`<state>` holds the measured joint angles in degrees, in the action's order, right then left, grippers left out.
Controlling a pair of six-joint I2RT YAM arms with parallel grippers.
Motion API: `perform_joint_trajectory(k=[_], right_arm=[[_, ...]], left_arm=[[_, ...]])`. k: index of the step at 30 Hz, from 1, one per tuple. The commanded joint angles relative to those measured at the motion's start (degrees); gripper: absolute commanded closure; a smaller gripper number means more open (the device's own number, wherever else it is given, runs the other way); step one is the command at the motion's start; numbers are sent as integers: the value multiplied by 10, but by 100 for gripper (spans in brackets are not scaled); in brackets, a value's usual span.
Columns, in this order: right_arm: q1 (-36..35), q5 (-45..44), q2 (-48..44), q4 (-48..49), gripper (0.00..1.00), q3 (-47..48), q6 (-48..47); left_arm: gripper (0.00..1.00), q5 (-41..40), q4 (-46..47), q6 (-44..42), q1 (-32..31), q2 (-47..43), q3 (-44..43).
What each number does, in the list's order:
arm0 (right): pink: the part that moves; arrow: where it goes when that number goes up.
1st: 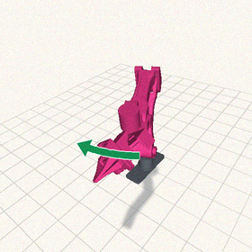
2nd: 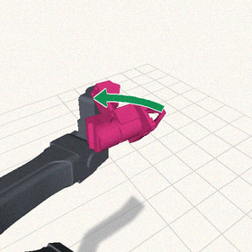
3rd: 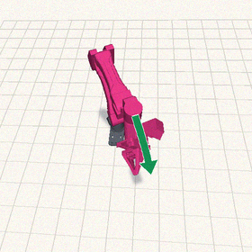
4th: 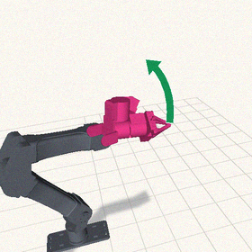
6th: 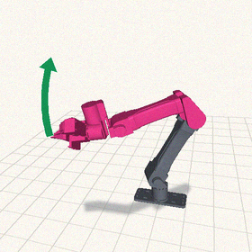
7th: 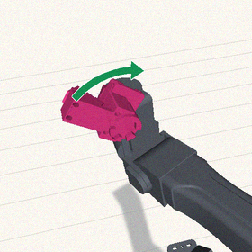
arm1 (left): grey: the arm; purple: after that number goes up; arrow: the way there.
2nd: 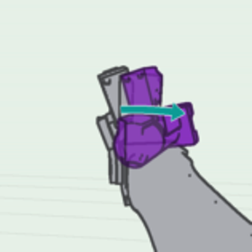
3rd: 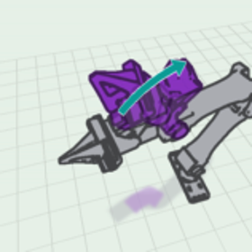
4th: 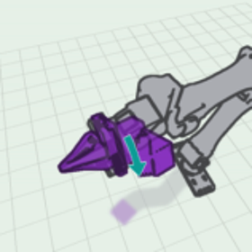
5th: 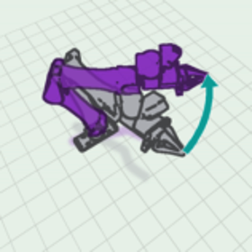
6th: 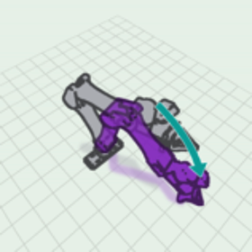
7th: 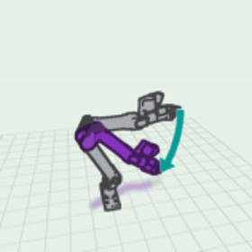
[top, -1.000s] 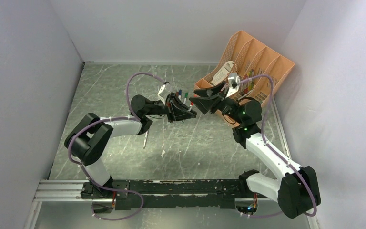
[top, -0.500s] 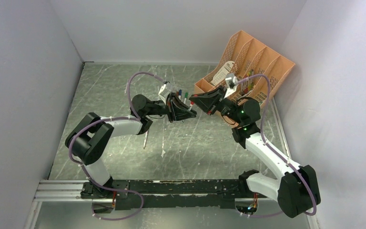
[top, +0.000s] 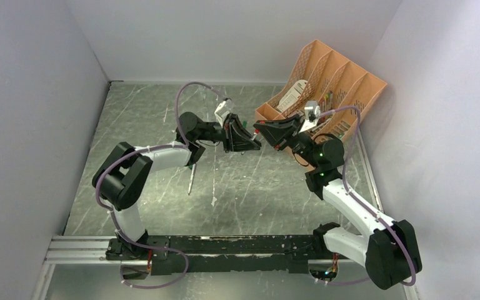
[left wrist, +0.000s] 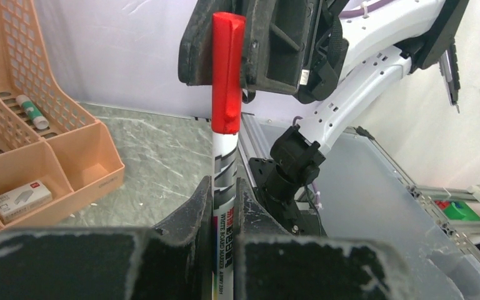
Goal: Insert the pens into the pen caps
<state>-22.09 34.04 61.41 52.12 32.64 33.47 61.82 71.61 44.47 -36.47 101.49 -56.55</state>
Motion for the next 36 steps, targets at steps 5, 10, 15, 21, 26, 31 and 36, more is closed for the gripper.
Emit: perform_joint_trajectory(k=[5,10,15,21,26,31,36], right_arm=[[-37,71,38,-140,100,-83,-50],[-46,72,71,-113,100,-104,-43],[-53,78,106,-84,100,-102,-27],[-79,77,139,-77,100,-95,-22],[-91,72,139,-112,100,-85,-33],[-91,52,99,-143,100,-67,-36],[-90,22,50,-153,95,-39,-23]], left_arm=[[94,-48,81,42,13,0,-148],[93,-39,107,74,13,20,-192],[93,-33,149,106,12,31,-202],[93,-25,123,87,12,14,-211],[93,-14,68,45,12,-2,-218],[93,-12,45,18,12,-14,-187],[93,-7,35,0,12,-29,-129]])
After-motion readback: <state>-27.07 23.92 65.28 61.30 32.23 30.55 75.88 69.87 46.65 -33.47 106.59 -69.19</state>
